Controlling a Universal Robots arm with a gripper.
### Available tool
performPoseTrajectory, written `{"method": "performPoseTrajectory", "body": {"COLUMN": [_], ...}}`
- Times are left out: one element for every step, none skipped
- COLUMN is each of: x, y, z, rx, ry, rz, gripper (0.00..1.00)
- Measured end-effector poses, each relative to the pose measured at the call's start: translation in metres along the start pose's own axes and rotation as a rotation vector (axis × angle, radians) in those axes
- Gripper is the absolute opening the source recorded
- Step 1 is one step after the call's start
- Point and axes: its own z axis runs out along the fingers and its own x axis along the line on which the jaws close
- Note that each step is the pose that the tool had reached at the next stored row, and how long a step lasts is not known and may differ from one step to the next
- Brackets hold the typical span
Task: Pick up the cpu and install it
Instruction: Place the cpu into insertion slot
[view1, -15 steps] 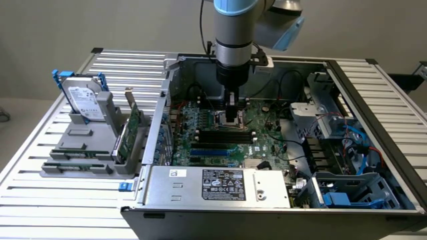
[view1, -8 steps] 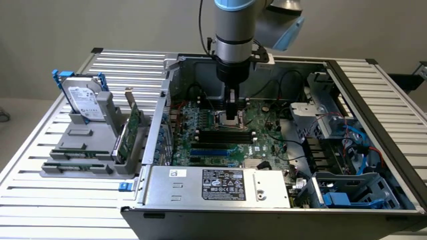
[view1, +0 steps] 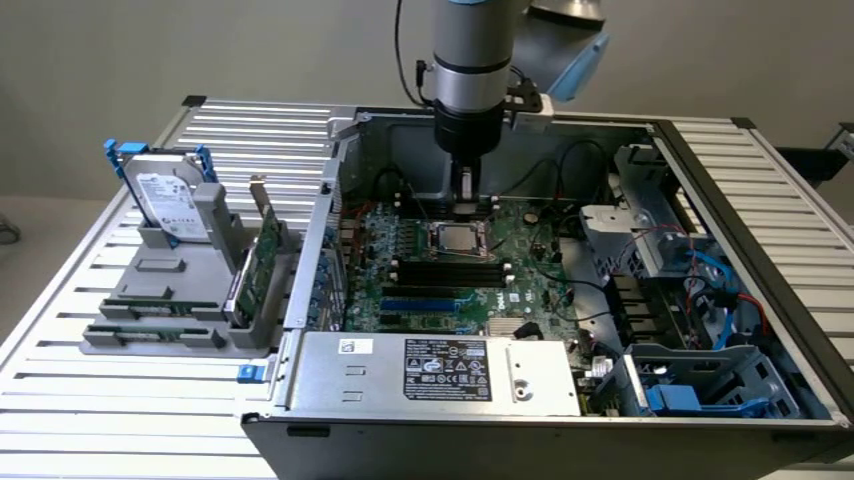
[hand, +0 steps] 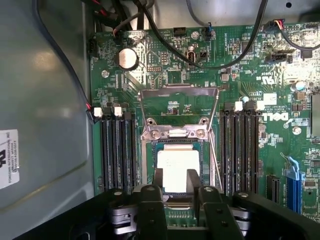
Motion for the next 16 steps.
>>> {"method": "performPoseTrajectory", "body": {"x": [0.000,0.000,0.000,0.000,0.000,-0.001,-0.001,-0.001,-0.001,-0.001,-0.001,-0.002,-0.002,-0.002,-0.002,-0.002], "y": [0.0014,0.0032,0.0053,0.0078,0.0105,0.0133,0.0162,0.0193,0.0228,0.0268,0.0308,0.0349,0.0389,0.0430,0.0471,0.0511], "z": [-0.0021,-0.0040,-0.0056,-0.0071,-0.0085,-0.0097,-0.0107,-0.0116,-0.0122,-0.0128,-0.0132,-0.0136,-0.0139,-0.0142,-0.0145,-0.0147], "rx": [0.0017,0.0033,0.0048,0.0065,0.0083,0.0098,0.0112,0.0124,0.0132,0.0139,0.0144,0.0149,0.0154,0.0159,0.0164,0.0169], "ry": [0.0034,0.0074,0.0120,0.0164,0.0205,0.0245,0.0284,0.0323,0.0366,0.0411,0.0453,0.0490,0.0527,0.0566,0.0604,0.0640], "rz": [0.000,0.001,0.001,0.001,0.002,0.002,0.002,0.003,0.003,0.003,0.004,0.004,0.004,0.004,0.004,0.005], "gripper": [0.29,0.24,0.18,0.12,0.12,0.11,0.11,0.11,0.11,0.11,0.11,0.11,0.11,0.11,0.11,0.11]}}
